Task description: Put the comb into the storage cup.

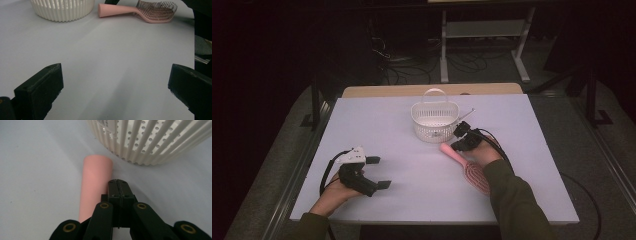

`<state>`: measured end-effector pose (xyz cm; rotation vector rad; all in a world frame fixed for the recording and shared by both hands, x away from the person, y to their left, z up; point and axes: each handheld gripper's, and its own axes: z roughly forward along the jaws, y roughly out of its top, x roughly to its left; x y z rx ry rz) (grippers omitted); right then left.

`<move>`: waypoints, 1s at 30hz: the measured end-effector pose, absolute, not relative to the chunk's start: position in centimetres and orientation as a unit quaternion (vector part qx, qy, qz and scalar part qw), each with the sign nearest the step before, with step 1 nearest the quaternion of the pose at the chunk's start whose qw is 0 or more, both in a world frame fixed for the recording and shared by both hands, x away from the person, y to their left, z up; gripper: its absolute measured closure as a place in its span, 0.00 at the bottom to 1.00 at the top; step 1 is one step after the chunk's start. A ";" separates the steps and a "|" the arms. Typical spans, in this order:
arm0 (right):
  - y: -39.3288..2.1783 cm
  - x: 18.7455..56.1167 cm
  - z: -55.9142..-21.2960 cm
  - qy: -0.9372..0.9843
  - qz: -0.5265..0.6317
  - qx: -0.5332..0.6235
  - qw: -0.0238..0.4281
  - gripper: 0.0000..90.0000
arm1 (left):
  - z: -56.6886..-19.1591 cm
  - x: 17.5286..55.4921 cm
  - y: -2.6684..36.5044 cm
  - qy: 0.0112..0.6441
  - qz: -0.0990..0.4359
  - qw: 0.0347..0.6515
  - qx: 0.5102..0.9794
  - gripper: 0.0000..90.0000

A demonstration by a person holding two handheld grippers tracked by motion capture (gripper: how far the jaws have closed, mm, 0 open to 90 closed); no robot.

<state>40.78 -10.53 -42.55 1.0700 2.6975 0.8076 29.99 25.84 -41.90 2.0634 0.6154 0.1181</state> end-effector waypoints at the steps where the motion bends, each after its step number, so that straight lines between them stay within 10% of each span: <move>1: -10.5 40.7 -42.5 0.894 0.267 0.353 0.064 0.99 | -41.9 30.0 25.8 0.252 0.048 0.473 0.843 0.00; 30: -6.9 38.0 -42.2 0.913 0.271 0.302 0.043 0.99 | -41.8 29.9 25.9 0.251 0.049 0.474 0.843 0.00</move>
